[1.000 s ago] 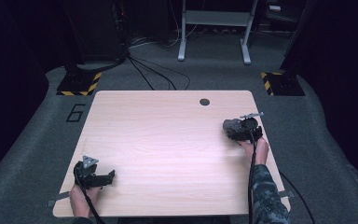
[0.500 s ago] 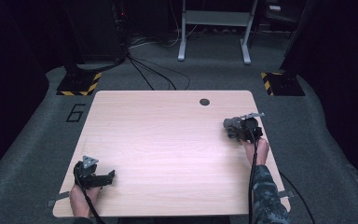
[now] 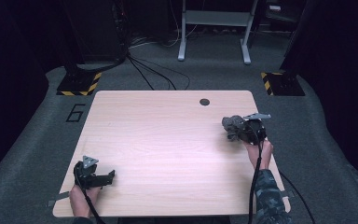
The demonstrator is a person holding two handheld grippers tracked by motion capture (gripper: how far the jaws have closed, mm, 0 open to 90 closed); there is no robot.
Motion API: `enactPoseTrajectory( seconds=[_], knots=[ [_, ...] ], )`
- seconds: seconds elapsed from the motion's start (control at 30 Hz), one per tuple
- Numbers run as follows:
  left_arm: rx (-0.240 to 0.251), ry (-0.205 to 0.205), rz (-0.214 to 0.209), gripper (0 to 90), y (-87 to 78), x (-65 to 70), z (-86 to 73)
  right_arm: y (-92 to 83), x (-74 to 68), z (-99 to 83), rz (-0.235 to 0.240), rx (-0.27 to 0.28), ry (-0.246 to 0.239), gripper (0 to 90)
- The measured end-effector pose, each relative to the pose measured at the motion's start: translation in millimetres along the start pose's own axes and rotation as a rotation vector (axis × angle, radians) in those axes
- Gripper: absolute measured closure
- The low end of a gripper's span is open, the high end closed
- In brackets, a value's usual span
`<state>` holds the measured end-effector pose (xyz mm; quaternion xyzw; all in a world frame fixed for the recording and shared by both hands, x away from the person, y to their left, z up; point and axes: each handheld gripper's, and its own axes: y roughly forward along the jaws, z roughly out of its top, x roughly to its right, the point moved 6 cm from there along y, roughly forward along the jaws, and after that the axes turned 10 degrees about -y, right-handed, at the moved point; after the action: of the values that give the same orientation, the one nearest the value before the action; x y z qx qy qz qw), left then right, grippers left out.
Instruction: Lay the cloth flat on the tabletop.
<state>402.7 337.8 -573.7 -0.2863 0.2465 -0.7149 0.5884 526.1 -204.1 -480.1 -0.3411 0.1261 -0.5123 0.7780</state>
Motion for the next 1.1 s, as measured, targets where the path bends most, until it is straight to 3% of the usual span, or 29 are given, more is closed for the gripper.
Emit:
enactPoseTrajectory(
  seconds=[0.4, 0.53, 0.6, 0.9, 1.0, 1.03, 1.07, 1.1],
  knots=[
    [0.000, 0.000, 0.000, 0.6, 0.0, 0.0, 0.0, -27.6, -21.1, 10.1, 0.063, 0.045, -0.032, 70.2],
    [0.000, 0.000, 0.000, 0.6, 0.0, 0.0, 0.0, -33.8, -35.0, 12.7, 0.092, 0.062, -0.039, 70.1],
    [0.006, -0.009, 0.001, 0.6, 0.4, 0.3, 0.2, -36.3, -45.6, 12.9, 0.131, 0.071, -0.034, 70.1],
    [0.006, -0.010, 0.000, 0.6, 0.4, 0.4, 0.2, -37.3, -69.6, 11.4, 0.190, 0.084, -0.045, 70.0],
    [0.005, -0.010, 0.000, 0.6, 0.3, 0.4, 0.2, -37.2, -89.3, 9.7, 0.237, 0.086, -0.053, 70.0],
    [0.006, -0.010, 0.000, 0.6, 0.4, 0.4, 0.2, -37.2, -89.3, 9.7, 0.237, 0.086, -0.053, 70.0],
    [0.006, -0.010, 0.001, 0.6, 0.4, 0.4, 0.2, -36.5, -99.6, 8.9, 0.263, 0.091, -0.059, 70.1],
    [0.006, -0.010, 0.001, 0.6, 0.4, 0.4, 0.2, -36.5, -99.6, 8.9, 0.263, 0.091, -0.059, 70.1]
  ],
)
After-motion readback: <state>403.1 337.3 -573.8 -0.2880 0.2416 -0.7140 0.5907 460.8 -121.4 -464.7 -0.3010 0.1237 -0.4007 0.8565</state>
